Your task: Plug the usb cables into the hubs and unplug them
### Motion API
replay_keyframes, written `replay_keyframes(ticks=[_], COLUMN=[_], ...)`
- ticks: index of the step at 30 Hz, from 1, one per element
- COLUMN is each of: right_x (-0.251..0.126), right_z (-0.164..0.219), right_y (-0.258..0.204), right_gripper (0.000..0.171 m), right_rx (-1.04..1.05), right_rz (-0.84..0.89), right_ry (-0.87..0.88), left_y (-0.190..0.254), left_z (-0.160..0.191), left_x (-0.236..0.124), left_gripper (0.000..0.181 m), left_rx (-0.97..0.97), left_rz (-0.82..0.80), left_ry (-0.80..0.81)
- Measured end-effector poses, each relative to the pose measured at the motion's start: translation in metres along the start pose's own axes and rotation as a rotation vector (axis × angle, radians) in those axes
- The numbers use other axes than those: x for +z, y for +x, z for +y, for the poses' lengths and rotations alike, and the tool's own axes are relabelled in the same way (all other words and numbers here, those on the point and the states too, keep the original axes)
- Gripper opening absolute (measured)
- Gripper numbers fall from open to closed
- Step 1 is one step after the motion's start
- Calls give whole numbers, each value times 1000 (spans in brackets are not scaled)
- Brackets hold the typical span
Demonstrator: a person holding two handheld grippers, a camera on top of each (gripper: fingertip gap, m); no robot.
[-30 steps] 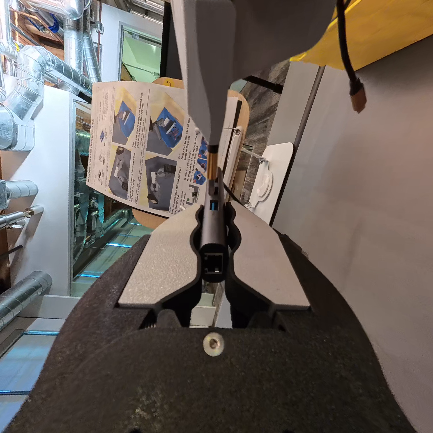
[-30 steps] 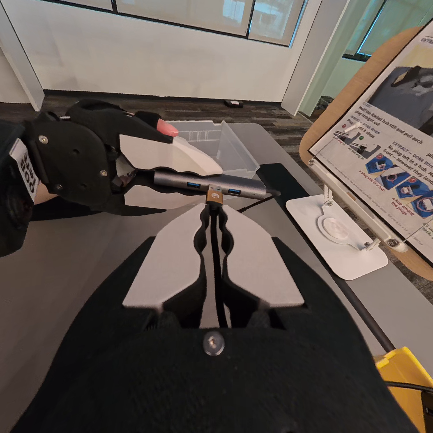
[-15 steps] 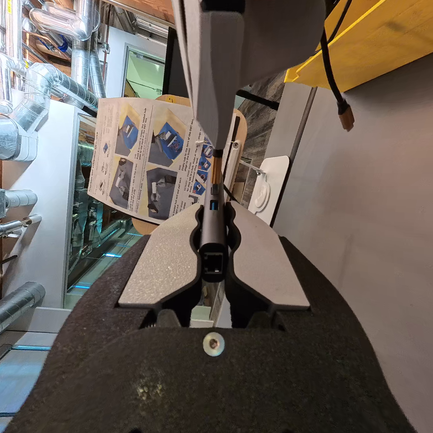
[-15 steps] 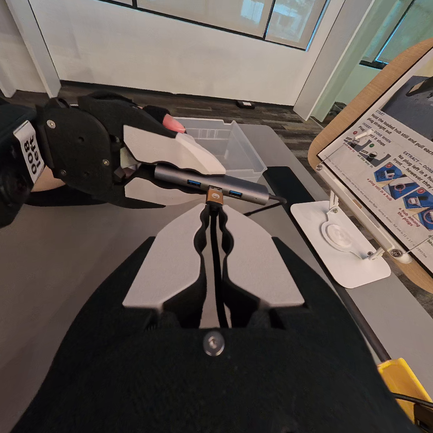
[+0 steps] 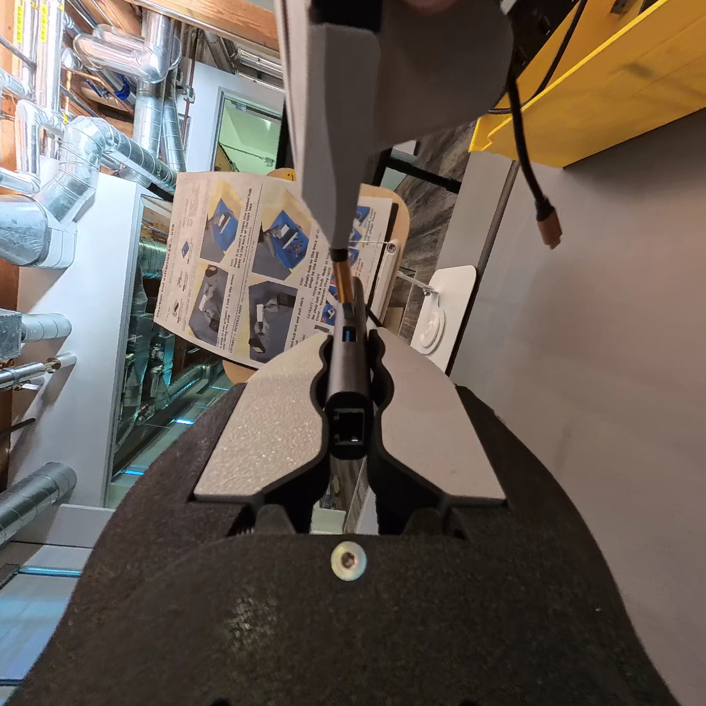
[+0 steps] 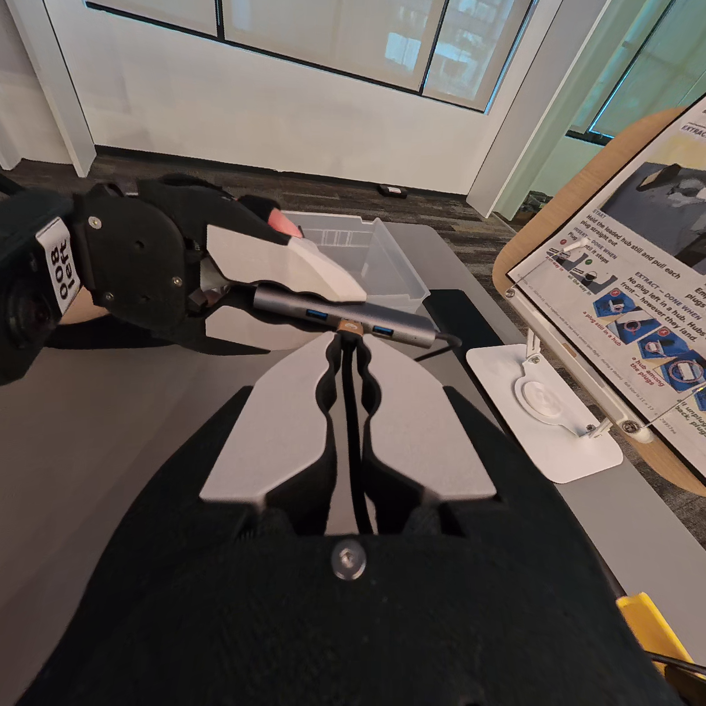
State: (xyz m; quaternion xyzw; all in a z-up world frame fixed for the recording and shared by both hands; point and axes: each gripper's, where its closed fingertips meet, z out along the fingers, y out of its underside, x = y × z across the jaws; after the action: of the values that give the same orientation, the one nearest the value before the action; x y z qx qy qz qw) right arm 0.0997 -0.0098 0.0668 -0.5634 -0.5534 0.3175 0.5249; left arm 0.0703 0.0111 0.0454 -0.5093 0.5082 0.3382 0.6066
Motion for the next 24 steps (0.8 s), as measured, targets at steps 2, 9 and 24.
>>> replay_keyframes(ticks=[2,9,24], right_x=[0,-2,2], right_z=[3,2,11], right_y=[0,0,5], right_gripper=[8,8,8], right_rx=[-2,26,31], right_rz=[-5,-26,-62], right_ry=[-21,0,28], left_y=[2,2,2], left_z=[0,-3,0], left_x=[1,0,-1], left_gripper=[18,17,18], left_rx=[13,-55,71], left_rz=[-4,24,-6], left_ry=[-9,8,-60])
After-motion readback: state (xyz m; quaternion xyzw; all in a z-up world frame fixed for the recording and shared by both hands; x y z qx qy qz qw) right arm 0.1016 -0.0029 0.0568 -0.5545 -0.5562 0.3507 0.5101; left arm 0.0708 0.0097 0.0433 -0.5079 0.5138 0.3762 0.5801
